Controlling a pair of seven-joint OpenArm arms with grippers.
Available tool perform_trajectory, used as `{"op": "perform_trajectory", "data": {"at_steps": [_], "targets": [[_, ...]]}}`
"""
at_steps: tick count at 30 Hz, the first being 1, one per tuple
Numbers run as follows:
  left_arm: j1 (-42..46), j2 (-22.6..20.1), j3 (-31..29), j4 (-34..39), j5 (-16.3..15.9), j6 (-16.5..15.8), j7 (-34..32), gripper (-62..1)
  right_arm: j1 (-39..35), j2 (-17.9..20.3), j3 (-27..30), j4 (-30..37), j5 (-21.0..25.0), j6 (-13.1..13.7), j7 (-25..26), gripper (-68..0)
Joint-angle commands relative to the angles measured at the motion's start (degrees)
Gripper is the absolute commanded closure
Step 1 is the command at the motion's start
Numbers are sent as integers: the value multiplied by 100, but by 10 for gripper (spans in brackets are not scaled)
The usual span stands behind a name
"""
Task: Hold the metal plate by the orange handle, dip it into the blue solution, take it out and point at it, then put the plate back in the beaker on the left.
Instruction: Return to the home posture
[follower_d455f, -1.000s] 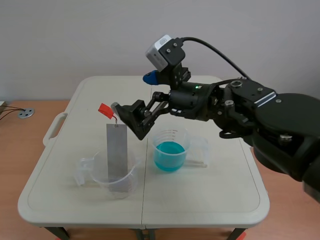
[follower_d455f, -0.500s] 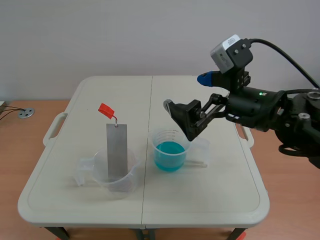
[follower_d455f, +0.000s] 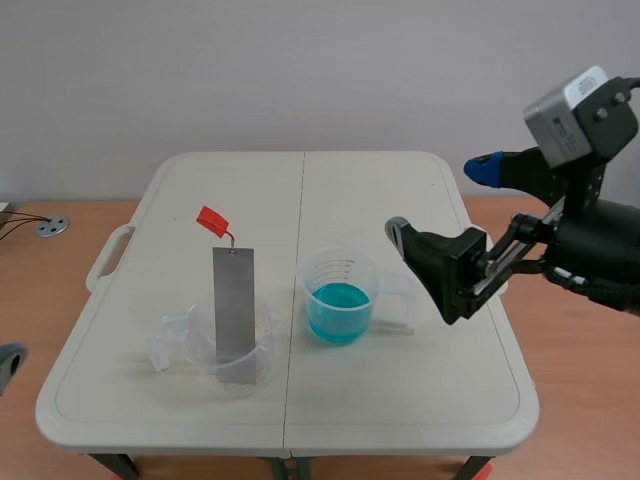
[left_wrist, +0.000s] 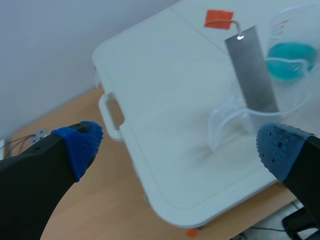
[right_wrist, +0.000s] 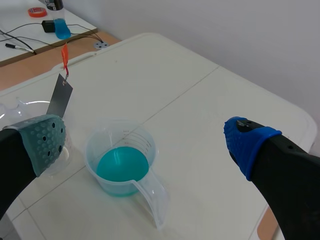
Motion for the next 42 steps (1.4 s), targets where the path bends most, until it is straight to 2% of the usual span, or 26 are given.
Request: {"op": "perform_trajectory", "data": {"at_steps": [1, 7, 13, 16, 22, 26, 42], "targets": [[70, 85, 63, 105, 2, -7, -74, -623, -122, 90, 203, 173, 61, -20, 81, -665], [304, 435, 363, 407, 157, -26, -444, -623, -868, 87, 866, 553, 61, -17, 107, -665], [369, 894, 577, 459, 693, -70, -518, -623, -1355, 85, 1132, 817, 61, -20, 339, -665], [326, 975, 614, 459, 708, -72, -498, -623, -1482, 68, 1130, 938, 61, -48, 341, -665], [52, 981, 612, 452, 710, -92, -192, -623, -1521, 70, 1113, 1075, 63, -321, 380, -665], [-72, 977, 612, 452, 708, -98, 50, -623, -1521, 66, 1060, 1080, 61, -319, 341, -665], [-133, 979, 612, 452, 708, -116, 109, -623, -1521, 37, 962, 1080, 59, -317, 269, -665]]}}
